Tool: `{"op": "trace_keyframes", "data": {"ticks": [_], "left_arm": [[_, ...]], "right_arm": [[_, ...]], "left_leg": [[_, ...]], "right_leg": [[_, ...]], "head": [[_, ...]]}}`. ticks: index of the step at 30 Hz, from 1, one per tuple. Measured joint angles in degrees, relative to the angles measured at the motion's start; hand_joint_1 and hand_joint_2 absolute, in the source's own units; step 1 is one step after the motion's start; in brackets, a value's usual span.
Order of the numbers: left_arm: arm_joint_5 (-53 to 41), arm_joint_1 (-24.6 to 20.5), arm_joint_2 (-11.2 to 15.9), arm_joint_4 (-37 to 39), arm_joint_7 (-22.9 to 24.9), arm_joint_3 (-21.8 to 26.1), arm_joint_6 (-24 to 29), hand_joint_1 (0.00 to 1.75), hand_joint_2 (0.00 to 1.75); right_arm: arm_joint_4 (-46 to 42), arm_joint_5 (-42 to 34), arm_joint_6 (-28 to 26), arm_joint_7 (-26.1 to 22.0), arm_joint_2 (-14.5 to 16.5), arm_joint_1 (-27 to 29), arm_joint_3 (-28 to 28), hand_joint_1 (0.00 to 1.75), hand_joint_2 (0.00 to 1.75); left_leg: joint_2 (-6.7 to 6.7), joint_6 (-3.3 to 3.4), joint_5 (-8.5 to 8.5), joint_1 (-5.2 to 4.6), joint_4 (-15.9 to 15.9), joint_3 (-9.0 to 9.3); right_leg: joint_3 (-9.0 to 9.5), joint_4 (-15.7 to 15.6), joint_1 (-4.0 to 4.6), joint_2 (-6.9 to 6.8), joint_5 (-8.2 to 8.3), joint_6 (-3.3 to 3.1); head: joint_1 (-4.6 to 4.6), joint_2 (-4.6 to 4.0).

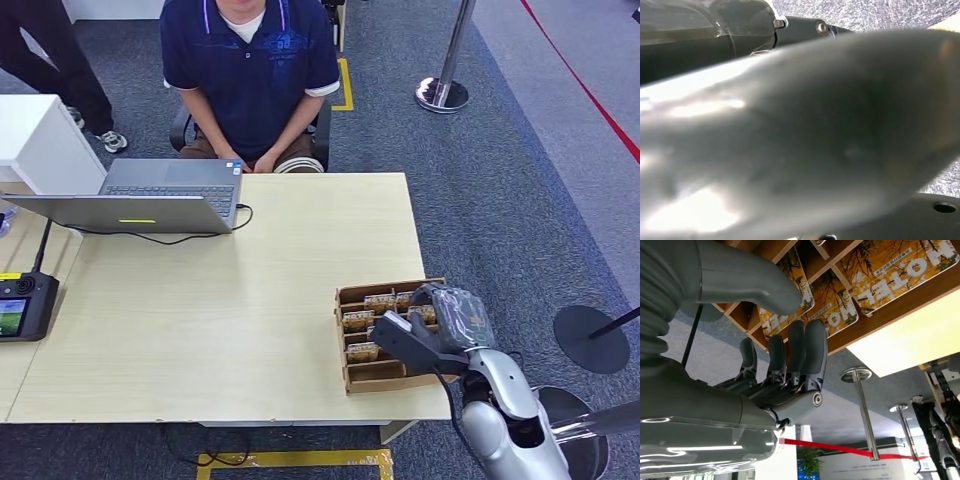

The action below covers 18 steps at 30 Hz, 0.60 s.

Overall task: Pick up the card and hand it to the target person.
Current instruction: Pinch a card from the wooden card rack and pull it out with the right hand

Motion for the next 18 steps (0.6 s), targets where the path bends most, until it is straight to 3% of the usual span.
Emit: {"op": "trace_keyframes", "data": {"ticks": [18], "left_arm": [[0.00, 0.00, 0.00, 0.00, -0.06, 0.00, -0.11, 0.00, 0.00]], "right_arm": [[0.97, -0.09, -0.02, -0.04, 0.31, -0.53, -0.99, 1.01, 1.75]], "left_leg": [[0.00, 0.00, 0.00, 0.00, 0.00, 0.00]], "right_leg": [[0.00, 0.00, 0.00, 0.00, 0.00, 0.00]], "head": [[0.01, 0.00]]}}
